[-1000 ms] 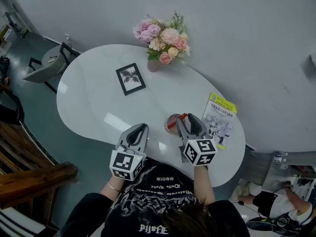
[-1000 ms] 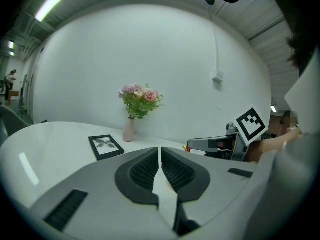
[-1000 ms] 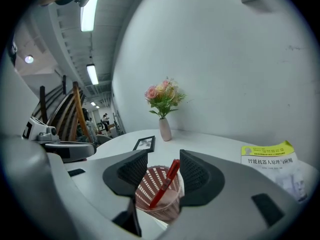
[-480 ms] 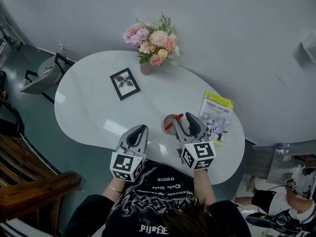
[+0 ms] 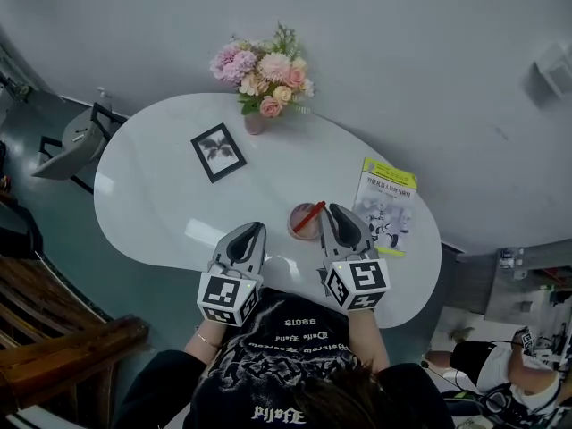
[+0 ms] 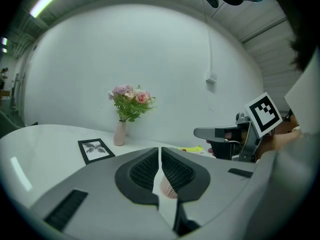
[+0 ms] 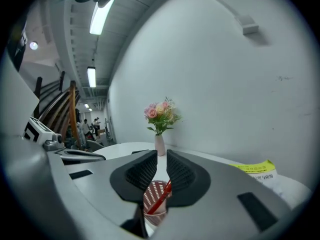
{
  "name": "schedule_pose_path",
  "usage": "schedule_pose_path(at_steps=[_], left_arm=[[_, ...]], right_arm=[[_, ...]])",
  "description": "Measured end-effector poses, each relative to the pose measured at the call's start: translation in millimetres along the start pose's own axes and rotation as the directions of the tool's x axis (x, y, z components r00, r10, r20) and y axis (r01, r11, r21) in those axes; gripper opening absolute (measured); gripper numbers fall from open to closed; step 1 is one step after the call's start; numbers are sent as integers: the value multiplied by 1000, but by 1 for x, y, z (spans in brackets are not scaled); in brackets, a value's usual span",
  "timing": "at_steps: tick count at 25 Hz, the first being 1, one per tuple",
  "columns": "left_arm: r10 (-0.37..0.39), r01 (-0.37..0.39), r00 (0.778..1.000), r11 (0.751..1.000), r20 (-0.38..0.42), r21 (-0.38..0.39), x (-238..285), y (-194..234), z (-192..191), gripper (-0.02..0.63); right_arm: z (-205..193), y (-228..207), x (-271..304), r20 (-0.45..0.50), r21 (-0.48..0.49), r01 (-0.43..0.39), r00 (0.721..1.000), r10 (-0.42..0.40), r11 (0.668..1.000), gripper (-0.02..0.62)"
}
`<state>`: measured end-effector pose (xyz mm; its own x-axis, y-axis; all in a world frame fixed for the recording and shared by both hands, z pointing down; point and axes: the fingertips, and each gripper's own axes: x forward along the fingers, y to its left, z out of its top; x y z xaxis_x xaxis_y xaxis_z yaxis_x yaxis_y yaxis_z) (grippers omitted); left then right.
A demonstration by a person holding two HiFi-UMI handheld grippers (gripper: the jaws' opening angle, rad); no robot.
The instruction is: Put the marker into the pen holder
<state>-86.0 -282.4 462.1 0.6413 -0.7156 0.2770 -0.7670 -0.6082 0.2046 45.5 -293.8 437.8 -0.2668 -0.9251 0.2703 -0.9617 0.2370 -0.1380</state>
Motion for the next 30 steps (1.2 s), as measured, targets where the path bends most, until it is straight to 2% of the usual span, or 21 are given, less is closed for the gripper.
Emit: schedule_pose_path(at_steps=[2,8,30], left_arm=[[0,0,1000,1000,3,0,0,0,0,35],[1,-1,1000,1000,0,-3,-2,-1,0,35],[1,-1,1000,1000,12,-7,-8,0,-4,35]], right_arm=[[-2,-2,-1,-7,-14,14,1000,-14,1000,58],[-4,-3,-3,-11,-35,29,1000,-29,999,29],[-3,6,-13,12,-92,37,999,-36,995,28]])
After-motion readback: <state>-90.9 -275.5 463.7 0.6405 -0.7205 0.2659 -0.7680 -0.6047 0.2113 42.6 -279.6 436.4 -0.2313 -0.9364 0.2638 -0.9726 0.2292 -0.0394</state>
